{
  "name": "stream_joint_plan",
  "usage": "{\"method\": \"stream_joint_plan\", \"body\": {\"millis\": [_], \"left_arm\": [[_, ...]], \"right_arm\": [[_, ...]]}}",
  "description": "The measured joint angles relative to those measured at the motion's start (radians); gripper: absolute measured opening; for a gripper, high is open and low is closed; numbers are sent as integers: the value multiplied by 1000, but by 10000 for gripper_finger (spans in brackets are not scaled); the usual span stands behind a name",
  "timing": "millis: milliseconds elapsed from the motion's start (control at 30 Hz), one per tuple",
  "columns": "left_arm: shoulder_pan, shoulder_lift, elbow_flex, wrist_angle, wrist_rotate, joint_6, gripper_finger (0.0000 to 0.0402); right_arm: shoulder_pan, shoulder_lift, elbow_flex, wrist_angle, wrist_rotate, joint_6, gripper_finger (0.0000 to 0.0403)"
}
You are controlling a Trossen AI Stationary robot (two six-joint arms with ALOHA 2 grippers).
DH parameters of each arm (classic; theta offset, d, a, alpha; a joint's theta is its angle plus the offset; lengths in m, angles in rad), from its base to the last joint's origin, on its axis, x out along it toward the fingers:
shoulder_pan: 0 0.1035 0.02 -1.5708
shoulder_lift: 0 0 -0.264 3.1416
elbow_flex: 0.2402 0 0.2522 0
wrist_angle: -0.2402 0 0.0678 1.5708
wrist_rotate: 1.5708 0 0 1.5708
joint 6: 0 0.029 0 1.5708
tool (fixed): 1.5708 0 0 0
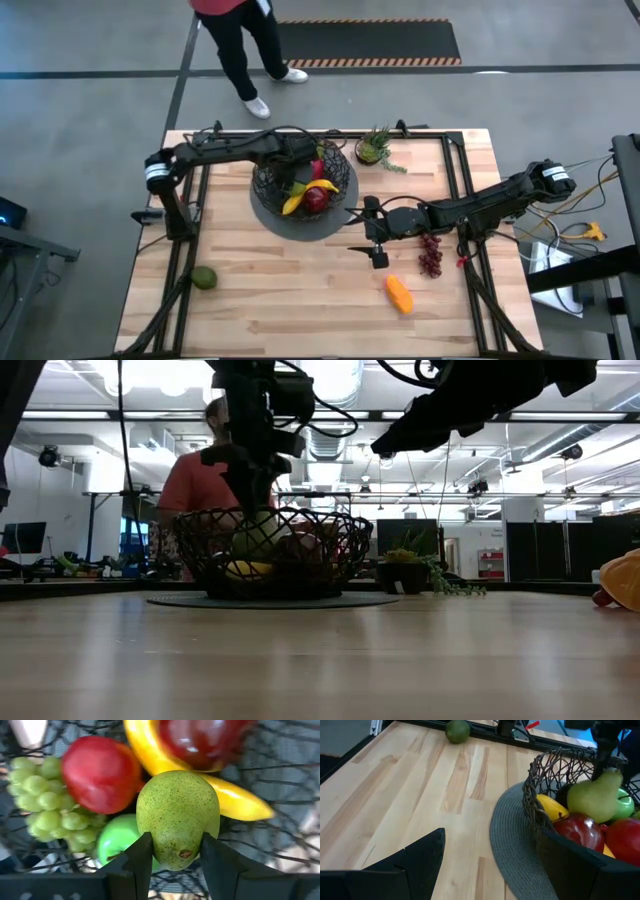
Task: Build produce basket
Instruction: Put the pear into the black wire basket, then put the lime into the black wire basket
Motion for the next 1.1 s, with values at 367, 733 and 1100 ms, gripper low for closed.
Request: {"method": "stream_joint_plan", "body": {"millis": [367, 733, 1100], "left_arm": [[2, 1, -7, 17, -41, -3, 174], [0, -51, -4, -17, -70, -12, 192], [-11, -143, -7, -10, -68, -45, 192]], "right_arm": [[0, 1, -5, 0, 0, 23, 297], [0, 1, -6, 0, 0, 34, 297], [0, 1, -6, 15, 0, 40, 297]]}}
